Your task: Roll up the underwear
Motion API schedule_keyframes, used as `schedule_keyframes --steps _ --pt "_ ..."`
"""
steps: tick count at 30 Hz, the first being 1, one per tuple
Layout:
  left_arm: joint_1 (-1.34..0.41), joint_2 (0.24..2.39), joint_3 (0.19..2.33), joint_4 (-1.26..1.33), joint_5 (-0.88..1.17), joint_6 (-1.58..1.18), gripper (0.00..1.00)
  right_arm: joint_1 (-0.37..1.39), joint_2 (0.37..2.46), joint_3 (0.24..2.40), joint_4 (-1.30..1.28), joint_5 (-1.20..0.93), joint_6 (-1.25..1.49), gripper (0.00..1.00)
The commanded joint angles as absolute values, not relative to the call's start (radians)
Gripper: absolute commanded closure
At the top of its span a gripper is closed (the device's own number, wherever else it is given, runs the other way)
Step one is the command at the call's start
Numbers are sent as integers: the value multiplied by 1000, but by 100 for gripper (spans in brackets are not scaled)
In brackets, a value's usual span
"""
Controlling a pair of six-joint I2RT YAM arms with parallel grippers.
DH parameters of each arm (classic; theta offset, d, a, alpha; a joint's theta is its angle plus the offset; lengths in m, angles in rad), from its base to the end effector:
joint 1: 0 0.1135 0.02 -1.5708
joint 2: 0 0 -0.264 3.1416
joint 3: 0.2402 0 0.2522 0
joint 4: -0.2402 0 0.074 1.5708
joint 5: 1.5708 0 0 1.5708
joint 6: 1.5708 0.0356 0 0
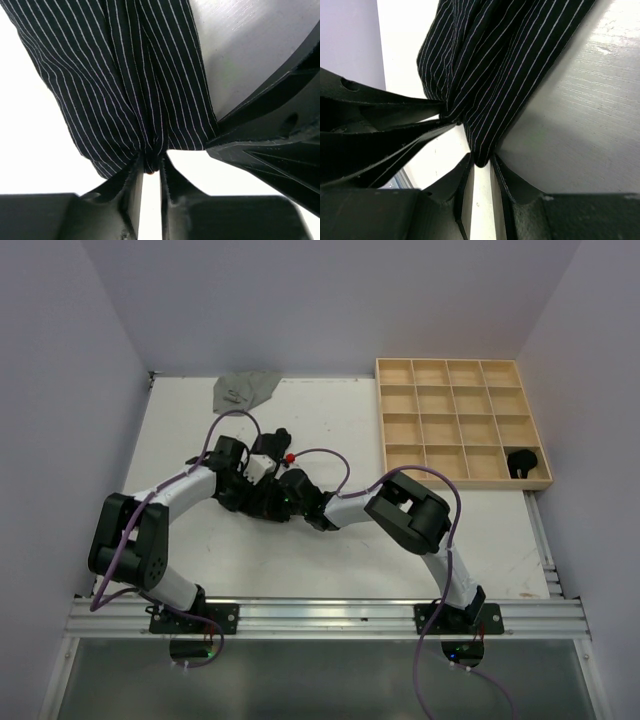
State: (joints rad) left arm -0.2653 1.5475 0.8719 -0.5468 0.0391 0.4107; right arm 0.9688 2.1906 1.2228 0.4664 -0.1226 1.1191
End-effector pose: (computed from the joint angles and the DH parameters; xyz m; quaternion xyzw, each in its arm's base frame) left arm 0.2698 -0.0747 0.1681 0.3297 0.9278 -0.0066 0.1742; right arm 0.2555 0.3796 0.1081 0.0334 0.8587 0.4662 0.2102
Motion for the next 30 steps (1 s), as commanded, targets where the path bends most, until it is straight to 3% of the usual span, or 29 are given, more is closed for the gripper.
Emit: schedule_keyframes --steps 1,5,16,30 --pt "-273 1569 867 -498 34 413 83 973 2223 1204 423 -106 1111 77" --pt "-272 1542 879 -525 46 426 100 971 2226 1204 423 -107 1109 77" --pt "-272 1470 1031 -730 178 417 100 973 2229 1207 433 -107 1104 81" --pt "-279 1569 1026 -716 328 403 100 973 2220 1200 446 -107 1101 83"
